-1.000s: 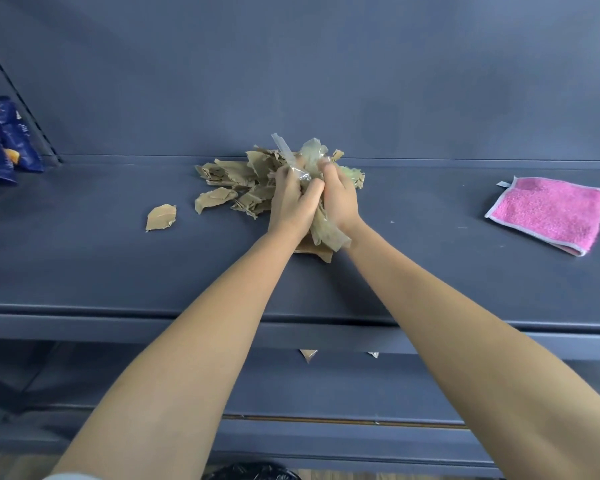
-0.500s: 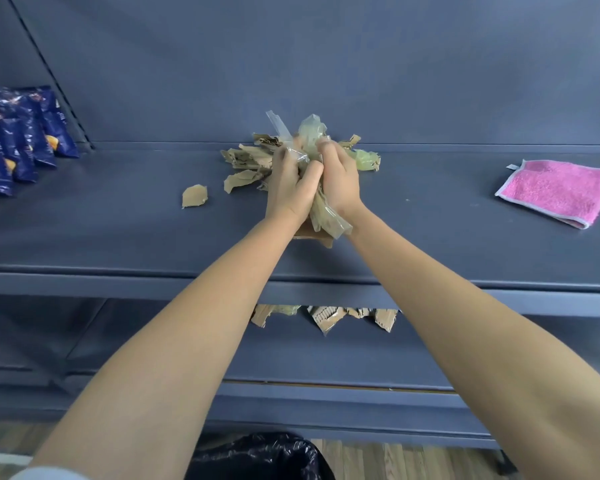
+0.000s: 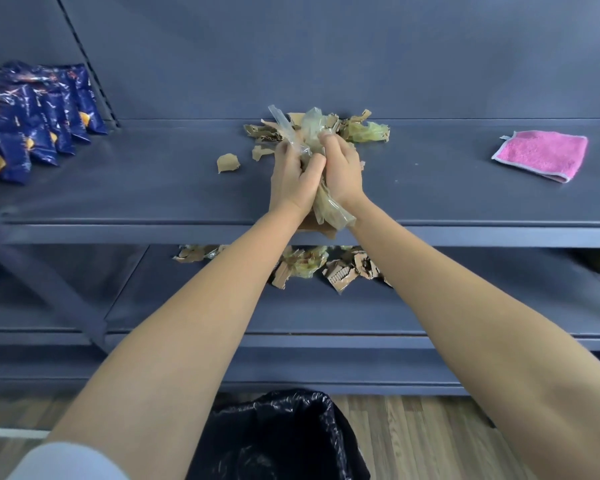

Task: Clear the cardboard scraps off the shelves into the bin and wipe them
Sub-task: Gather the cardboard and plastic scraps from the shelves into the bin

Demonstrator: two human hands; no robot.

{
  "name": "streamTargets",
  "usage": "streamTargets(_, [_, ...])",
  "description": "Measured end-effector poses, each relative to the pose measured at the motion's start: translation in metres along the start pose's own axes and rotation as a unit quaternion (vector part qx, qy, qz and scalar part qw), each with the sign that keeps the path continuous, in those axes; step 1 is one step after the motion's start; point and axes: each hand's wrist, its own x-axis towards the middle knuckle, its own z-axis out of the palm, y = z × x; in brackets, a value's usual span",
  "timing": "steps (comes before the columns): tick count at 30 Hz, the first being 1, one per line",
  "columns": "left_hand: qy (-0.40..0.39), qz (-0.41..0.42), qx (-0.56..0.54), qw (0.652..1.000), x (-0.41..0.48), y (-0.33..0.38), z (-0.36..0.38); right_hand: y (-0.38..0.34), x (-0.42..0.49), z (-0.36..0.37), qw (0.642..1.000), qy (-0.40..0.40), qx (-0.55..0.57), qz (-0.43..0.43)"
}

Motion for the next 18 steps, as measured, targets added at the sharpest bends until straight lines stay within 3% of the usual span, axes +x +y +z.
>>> streamTargets(12, [-0.023, 0.000, -0.013, 1.000, -0.056, 0.000, -0.036, -0.012, -0.067, 0.020, 0.999, 0.034, -0.023, 0.031])
streamTargets(18, [-0.008, -0.024, 0.012, 1.000, -0.084, -0.007, -0.057, -0.008, -0.097, 0.035, 0.999, 0.009, -0.005, 0.039])
